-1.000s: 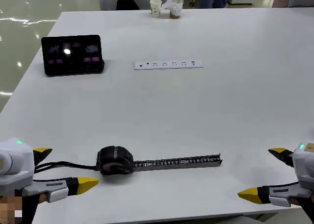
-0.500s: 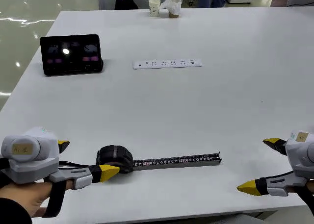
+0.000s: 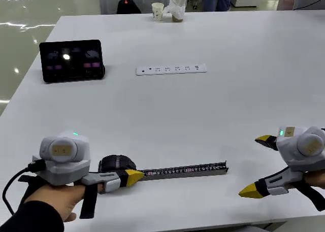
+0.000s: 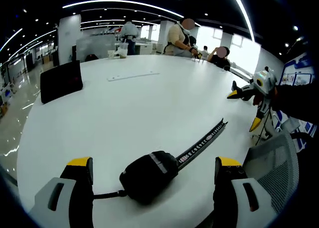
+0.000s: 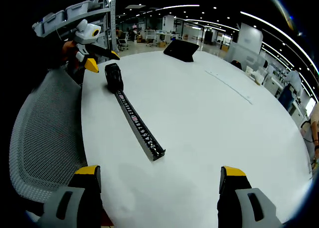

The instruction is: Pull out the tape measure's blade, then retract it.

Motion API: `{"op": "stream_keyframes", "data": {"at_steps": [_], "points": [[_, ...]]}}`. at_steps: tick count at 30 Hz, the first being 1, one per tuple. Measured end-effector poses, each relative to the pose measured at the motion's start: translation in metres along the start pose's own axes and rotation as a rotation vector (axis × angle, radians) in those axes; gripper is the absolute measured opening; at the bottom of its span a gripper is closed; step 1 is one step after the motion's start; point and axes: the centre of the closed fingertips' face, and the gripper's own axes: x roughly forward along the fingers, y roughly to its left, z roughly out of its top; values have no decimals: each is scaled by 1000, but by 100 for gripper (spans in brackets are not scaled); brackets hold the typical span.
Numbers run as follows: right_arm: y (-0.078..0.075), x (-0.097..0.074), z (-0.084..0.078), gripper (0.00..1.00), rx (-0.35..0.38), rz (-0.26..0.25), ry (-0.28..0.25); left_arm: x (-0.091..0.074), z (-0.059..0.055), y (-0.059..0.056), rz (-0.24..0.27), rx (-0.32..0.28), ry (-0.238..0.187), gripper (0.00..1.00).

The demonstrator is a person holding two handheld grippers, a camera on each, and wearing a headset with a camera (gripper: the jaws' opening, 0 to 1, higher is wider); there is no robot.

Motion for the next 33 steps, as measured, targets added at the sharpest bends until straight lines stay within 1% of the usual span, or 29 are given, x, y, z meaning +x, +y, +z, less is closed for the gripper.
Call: {"op": "stream_keyframes", "data": {"at_steps": [1,2,5,10,12,13,14,15,16,17,18,19,20,21,22,23,24,26,29,31,32,33], "points": [[0,2,2,99,-19,9,8,3,-1,1,20,3,3,99],[-2,3,2,99,-29,15,13,5,-1,0,22,-3,4,99],[-5,8,5,99,-56,34,32,10,-3,2,40,-48,3,99],[-7,15,12,99,-107,66,55,13,-5,5,68,-70,2,99],[-8,19,13,99,-133,83,68,13,-3,5,91,-104,-39,99],[-8,21,14,99,-150,93,77,14,-5,4,92,-104,-42,99],[-10,23,13,99,-158,95,84,14,-6,6,99,-102,-46,99],[-10,25,14,99,-164,99,87,15,-6,9,121,-105,-56,99],[-10,27,15,99,-170,107,90,15,-5,13,137,-124,-74,99],[-10,28,16,99,-171,109,91,15,-5,15,148,-136,-89,99],[-12,31,16,99,-173,113,94,16,-6,17,157,-140,-94,99],[-12,33,16,99,-173,117,95,16,-3,20,176,-123,-117,99],[-10,34,16,99,-174,122,98,16,3,24,195,-85,-161,99],[-9,37,16,99,-177,128,102,16,3,26,216,-68,-167,99],[-9,39,15,99,-182,133,106,16,3,26,215,-70,-174,99],[-8,41,15,99,-188,138,111,17,8,26,222,-30,-205,99],[-8,43,14,99,-193,143,112,18,5,25,222,-30,-200,99],[-6,46,13,99,-201,151,118,21,2,20,205,-53,-192,99],[-5,50,9,99,-198,164,130,26,-2,17,205,-34,-175,99],[-4,52,7,99,-193,172,137,28,-6,16,212,-33,-178,99],[-4,53,6,99,-194,174,137,30,-9,17,212,-41,-165,99],[-4,54,6,99,-197,180,140,31,-12,17,208,-74,-159,99]]}}
